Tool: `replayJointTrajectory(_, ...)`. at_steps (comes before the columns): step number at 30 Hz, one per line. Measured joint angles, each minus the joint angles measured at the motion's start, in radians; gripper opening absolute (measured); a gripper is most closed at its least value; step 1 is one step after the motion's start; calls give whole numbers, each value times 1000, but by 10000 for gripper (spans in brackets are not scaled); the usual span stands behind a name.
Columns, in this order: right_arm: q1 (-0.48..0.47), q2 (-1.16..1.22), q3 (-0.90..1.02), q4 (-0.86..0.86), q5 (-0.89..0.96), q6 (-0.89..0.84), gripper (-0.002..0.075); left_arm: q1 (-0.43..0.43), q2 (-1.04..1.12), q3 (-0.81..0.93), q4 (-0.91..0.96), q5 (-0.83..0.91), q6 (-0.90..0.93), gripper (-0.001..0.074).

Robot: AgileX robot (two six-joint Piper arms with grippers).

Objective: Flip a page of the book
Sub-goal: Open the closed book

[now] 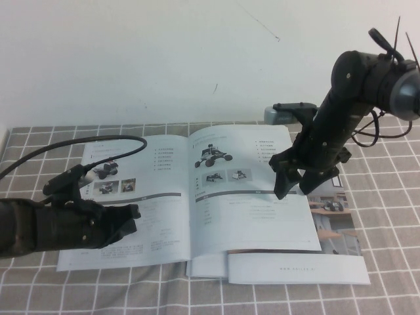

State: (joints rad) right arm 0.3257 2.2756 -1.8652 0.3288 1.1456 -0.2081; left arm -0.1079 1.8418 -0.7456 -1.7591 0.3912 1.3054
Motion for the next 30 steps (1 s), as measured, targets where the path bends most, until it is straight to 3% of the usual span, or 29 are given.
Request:
replayJointTrajectory(14, -10, 22, 0, -81, 21, 45, 470, 0, 0, 0, 0, 0, 10, -2)
replayJointTrajectory(30, -17, 22, 0, 122, 41, -57, 471, 0, 0, 0, 0, 0, 12, -2)
